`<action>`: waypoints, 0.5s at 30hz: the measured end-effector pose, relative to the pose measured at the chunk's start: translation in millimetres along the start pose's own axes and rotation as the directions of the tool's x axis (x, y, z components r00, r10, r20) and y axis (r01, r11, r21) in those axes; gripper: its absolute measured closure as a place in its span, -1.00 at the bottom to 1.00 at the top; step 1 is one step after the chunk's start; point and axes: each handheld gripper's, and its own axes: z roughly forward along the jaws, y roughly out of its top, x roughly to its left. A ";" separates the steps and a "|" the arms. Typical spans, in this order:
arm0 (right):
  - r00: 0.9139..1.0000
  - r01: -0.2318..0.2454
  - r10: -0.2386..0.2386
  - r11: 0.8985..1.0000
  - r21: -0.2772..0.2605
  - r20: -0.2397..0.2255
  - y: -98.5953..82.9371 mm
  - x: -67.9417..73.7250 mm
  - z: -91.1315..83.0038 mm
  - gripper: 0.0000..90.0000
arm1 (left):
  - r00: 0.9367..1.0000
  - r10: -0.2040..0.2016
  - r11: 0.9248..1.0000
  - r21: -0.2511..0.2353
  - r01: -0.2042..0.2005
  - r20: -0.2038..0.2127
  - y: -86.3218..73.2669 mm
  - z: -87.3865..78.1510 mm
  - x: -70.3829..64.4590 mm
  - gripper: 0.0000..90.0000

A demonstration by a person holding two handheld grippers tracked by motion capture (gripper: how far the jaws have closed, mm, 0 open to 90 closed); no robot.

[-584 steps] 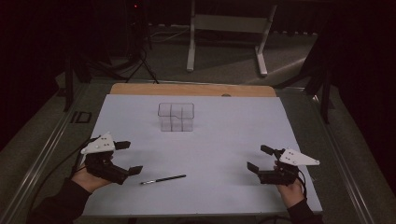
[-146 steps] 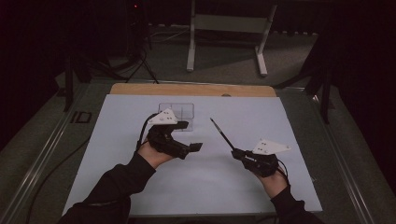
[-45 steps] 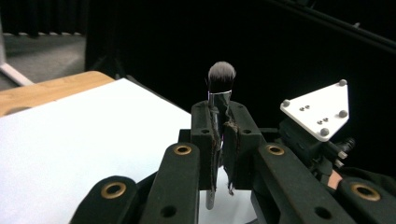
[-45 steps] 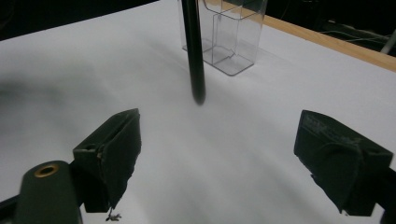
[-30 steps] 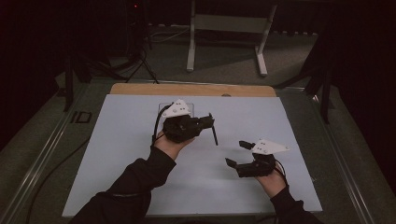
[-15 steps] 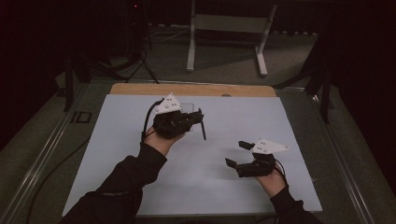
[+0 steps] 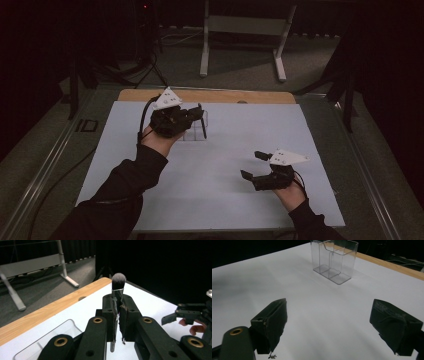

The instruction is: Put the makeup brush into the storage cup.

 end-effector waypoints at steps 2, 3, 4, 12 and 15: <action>1.000 0.001 -0.001 1.000 0.001 0.004 0.1 -0.2 -0.2 -0.68 | 1.000 -0.011 1.000 0.001 0.011 -0.005 1.4 -1.4 3.1 0.90; 1.000 -0.003 0.003 1.000 -0.003 0.003 0.2 -0.4 -0.5 -0.68 | 1.000 -0.013 1.000 0.000 0.013 -0.018 2.7 -2.3 5.6 0.90; 1.000 -0.004 0.004 1.000 -0.007 0.005 0.6 -0.2 -0.9 -0.68 | 1.000 -0.010 1.000 0.002 0.010 -0.027 3.6 -2.4 6.6 0.90; 1.000 0.009 -0.009 1.000 -0.005 0.007 0.5 -0.3 -0.9 -0.68 | 0.996 0.002 1.000 0.003 -0.002 -0.088 15.9 -3.0 16.1 0.90; 1.000 0.005 -0.005 1.000 -0.009 0.003 0.5 0.0 -0.9 -0.68 | 0.993 0.014 1.000 0.007 -0.013 -0.117 19.8 -1.0 19.7 0.89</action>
